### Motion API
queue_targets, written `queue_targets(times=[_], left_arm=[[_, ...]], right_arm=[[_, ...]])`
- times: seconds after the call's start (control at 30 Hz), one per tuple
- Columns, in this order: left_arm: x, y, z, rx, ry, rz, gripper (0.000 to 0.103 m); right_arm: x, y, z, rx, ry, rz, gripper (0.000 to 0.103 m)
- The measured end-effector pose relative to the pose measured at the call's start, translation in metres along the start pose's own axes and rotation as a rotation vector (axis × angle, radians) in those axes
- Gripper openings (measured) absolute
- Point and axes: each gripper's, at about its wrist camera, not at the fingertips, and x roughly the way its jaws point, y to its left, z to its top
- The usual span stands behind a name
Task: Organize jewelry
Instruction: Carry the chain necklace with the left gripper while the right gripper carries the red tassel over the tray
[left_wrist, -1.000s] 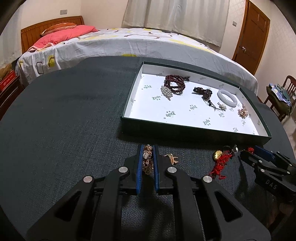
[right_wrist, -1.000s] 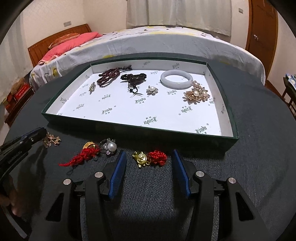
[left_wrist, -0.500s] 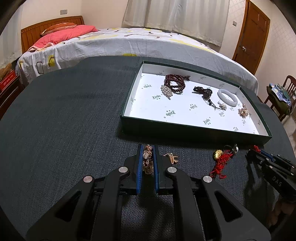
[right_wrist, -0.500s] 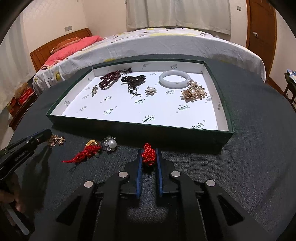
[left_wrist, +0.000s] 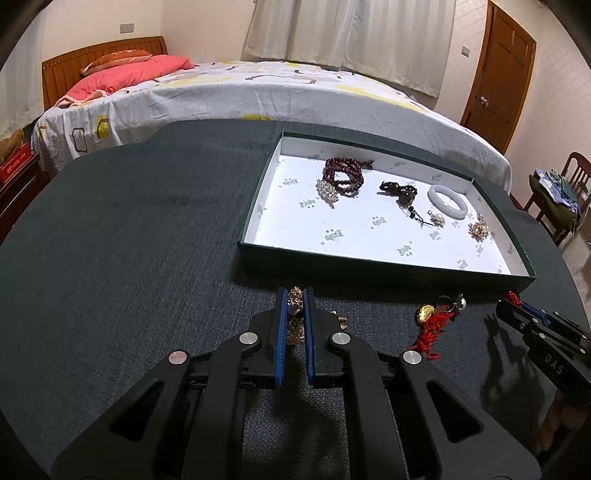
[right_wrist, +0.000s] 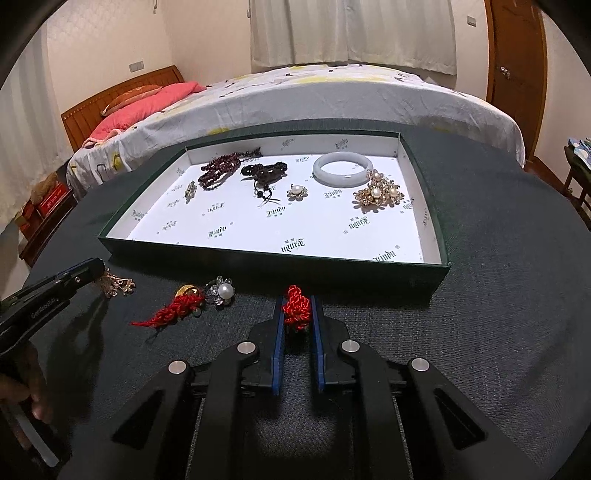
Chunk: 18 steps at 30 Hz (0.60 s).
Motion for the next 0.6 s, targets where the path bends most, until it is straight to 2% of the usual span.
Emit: queue_targets(times=[0.6], left_arm=[[-0.038,-0.012,0.017,0.023,-0.101,-0.009,0.008]], right_arm=[[-0.026,-0.002,0.008,0.01,-0.066,0.018,0.014]])
